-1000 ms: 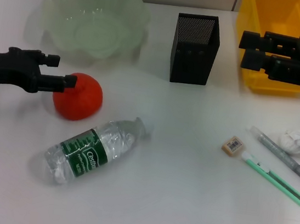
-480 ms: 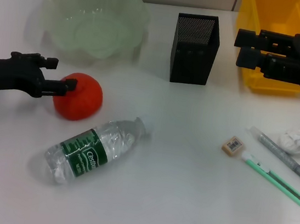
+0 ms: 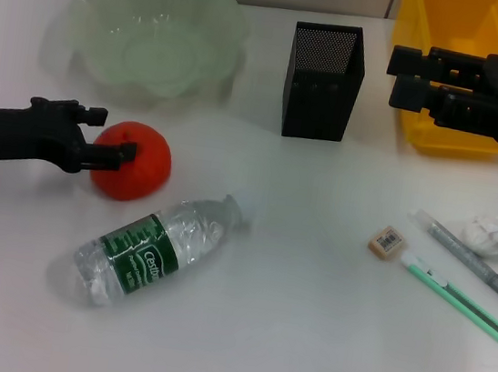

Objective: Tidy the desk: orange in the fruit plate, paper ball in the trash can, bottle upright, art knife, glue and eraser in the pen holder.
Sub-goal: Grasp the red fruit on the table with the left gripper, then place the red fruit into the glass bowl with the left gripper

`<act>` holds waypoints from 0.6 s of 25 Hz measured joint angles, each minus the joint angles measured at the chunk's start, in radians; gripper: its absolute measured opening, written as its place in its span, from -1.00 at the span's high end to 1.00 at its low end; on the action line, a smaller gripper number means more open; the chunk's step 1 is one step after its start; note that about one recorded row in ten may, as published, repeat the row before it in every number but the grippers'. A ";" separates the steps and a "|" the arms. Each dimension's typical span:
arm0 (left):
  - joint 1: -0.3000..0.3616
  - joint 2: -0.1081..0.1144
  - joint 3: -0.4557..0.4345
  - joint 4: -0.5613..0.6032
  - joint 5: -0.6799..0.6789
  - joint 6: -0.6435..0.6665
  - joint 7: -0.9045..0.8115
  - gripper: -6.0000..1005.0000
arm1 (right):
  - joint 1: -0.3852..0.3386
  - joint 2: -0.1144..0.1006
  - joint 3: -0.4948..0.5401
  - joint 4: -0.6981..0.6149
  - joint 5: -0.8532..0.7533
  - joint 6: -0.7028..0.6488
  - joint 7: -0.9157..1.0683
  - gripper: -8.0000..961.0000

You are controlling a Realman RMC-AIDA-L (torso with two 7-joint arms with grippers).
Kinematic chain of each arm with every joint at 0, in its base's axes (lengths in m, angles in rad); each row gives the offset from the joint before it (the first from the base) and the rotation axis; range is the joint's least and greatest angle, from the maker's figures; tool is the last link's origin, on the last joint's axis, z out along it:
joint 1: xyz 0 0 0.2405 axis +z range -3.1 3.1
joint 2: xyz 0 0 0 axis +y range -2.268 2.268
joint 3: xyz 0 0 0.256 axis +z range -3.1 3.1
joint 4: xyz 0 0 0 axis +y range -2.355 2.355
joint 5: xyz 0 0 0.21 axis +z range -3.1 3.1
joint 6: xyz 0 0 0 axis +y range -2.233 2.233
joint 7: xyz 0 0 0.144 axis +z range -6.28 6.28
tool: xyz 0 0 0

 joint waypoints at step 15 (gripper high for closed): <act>-0.010 -0.009 0.035 -0.007 0.004 -0.015 0.000 -0.06 | -0.007 0.000 0.012 0.000 0.000 0.001 0.000 -0.36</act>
